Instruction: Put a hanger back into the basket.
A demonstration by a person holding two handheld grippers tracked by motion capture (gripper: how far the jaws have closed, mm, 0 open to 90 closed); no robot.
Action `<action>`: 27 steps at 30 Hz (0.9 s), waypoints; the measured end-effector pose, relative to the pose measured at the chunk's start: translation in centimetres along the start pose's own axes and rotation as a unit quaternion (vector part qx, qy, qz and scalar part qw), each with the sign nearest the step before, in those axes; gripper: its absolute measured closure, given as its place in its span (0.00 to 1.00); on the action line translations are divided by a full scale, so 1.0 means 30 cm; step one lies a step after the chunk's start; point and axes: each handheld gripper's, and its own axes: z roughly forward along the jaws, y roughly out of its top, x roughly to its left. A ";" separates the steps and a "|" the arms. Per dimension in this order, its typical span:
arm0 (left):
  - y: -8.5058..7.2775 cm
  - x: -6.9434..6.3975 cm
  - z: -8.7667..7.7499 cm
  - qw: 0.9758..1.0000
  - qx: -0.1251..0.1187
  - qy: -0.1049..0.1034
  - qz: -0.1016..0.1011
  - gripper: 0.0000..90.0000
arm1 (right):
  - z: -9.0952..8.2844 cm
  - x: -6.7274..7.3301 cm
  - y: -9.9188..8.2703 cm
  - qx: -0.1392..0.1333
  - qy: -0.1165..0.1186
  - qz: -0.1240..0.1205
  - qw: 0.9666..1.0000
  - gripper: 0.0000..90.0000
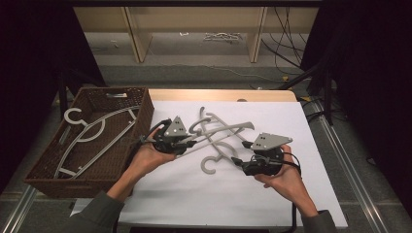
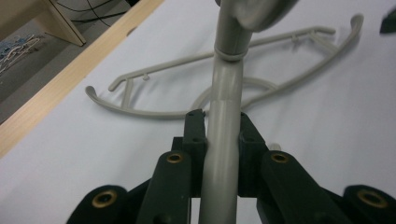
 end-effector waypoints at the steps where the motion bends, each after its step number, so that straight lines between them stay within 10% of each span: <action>1: 0.010 0.009 -0.007 1.000 -0.004 0.000 -0.009 0.87 | -0.002 0.003 -0.004 0.001 0.001 0.004 1.000 0.42; 16: 0.158 0.112 -0.169 0.999 -0.030 0.019 -0.027 0.87 | 0.018 0.025 -0.089 0.020 0.007 0.025 0.999 0.40; 27: 0.060 0.278 -0.395 0.992 -0.035 0.105 -0.063 0.87 | 0.022 0.025 -0.116 0.017 0.002 0.030 0.999 0.36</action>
